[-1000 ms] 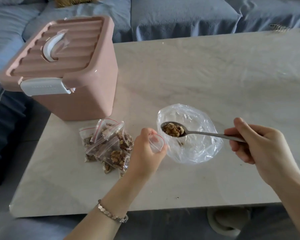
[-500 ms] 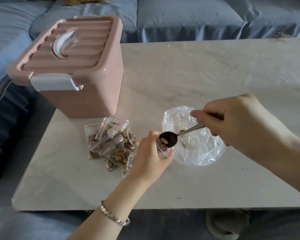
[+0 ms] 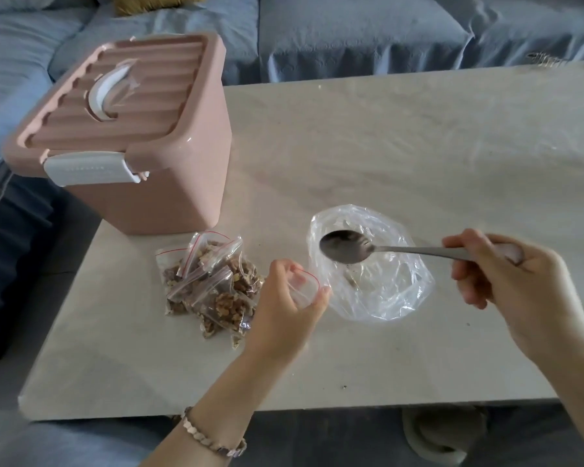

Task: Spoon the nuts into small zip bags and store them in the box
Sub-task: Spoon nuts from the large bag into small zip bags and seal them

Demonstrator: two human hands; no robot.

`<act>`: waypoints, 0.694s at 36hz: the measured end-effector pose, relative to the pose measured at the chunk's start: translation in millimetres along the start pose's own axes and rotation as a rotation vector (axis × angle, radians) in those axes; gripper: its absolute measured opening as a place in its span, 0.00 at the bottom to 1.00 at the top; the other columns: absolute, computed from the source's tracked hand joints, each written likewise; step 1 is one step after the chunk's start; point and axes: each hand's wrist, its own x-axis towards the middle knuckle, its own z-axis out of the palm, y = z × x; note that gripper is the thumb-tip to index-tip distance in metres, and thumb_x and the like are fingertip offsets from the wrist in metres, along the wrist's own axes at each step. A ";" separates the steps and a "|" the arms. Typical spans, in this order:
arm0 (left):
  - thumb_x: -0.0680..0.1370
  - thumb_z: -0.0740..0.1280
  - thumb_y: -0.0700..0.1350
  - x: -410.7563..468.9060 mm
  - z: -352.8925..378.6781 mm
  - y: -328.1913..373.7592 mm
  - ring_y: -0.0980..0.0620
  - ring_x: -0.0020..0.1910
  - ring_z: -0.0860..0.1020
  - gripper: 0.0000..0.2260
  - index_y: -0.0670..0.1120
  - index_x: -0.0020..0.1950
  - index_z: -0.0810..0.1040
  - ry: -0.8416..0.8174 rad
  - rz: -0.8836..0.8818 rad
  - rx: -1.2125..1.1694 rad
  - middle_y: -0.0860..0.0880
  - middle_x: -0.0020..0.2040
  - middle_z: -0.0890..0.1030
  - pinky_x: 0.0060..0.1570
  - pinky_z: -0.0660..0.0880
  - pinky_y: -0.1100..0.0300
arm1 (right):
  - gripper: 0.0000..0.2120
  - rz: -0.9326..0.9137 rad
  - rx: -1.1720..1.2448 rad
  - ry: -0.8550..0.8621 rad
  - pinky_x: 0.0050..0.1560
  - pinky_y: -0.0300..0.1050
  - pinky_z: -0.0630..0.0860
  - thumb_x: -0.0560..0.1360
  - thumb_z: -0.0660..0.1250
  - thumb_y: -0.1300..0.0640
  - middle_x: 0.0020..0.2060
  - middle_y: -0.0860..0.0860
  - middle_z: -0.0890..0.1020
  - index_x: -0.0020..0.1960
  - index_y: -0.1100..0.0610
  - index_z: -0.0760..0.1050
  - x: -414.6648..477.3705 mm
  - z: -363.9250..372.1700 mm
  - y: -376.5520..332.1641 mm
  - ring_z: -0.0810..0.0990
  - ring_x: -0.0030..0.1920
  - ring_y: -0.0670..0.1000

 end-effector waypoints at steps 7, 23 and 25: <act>0.72 0.70 0.52 -8.2 10.7 3.5 0.56 0.49 0.72 0.17 0.51 0.55 0.66 -0.024 -0.093 -0.027 0.53 0.52 0.72 0.41 0.66 0.69 | 0.13 -0.060 -0.098 0.074 0.23 0.35 0.70 0.79 0.58 0.61 0.28 0.50 0.79 0.41 0.54 0.78 -3.2 -11.2 41.3 0.74 0.22 0.48; 0.71 0.70 0.45 27.9 33.8 23.3 0.57 0.37 0.75 0.14 0.48 0.54 0.70 0.014 -0.339 -0.267 0.53 0.43 0.75 0.30 0.68 0.69 | 0.12 -0.090 -0.139 0.047 0.30 0.35 0.73 0.78 0.59 0.61 0.34 0.50 0.80 0.45 0.48 0.78 -20.9 14.3 81.2 0.76 0.27 0.48; 0.71 0.70 0.45 29.8 36.3 24.1 0.55 0.38 0.75 0.14 0.48 0.53 0.70 0.000 -0.337 -0.284 0.54 0.41 0.75 0.33 0.67 0.66 | 0.13 -0.064 -0.126 0.029 0.29 0.35 0.73 0.78 0.58 0.63 0.33 0.51 0.80 0.44 0.49 0.78 -26.3 19.1 81.6 0.76 0.26 0.48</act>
